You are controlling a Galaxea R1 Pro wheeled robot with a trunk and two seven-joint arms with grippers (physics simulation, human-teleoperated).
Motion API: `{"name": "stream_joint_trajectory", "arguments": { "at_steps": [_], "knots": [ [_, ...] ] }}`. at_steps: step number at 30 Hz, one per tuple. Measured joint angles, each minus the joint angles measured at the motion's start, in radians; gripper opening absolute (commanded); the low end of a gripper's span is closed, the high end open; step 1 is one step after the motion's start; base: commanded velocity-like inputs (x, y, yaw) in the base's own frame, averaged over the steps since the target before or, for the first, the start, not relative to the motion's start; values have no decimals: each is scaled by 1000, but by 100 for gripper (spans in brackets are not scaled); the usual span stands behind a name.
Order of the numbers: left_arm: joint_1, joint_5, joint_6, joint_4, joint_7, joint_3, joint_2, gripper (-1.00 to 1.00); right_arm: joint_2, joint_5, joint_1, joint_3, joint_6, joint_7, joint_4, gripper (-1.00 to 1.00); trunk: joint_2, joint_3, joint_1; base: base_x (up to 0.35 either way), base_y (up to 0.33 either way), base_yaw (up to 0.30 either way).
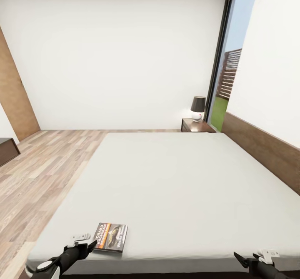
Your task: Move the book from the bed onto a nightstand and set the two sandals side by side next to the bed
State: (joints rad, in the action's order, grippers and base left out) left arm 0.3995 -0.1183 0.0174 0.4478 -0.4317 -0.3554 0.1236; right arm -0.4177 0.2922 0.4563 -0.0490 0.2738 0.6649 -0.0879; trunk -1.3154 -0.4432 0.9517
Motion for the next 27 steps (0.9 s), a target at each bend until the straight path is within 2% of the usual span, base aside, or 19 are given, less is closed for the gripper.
{"name": "stream_joint_trajectory", "arguments": {
  "at_steps": [11, 27],
  "knots": [
    [0, 0, 3, 0, -1, 0, 0, 100, -1, 0, -1, 0, 0, 0, 0, 100, 0, 0, 0, 0, -15, 0],
    [0, 0, 3, 0, -2, 0, 0, 100, 0, 0, 0, 0, 0, 0, 0, 100, 112, 50, -61, 0, 0, 0]
  ]
}}
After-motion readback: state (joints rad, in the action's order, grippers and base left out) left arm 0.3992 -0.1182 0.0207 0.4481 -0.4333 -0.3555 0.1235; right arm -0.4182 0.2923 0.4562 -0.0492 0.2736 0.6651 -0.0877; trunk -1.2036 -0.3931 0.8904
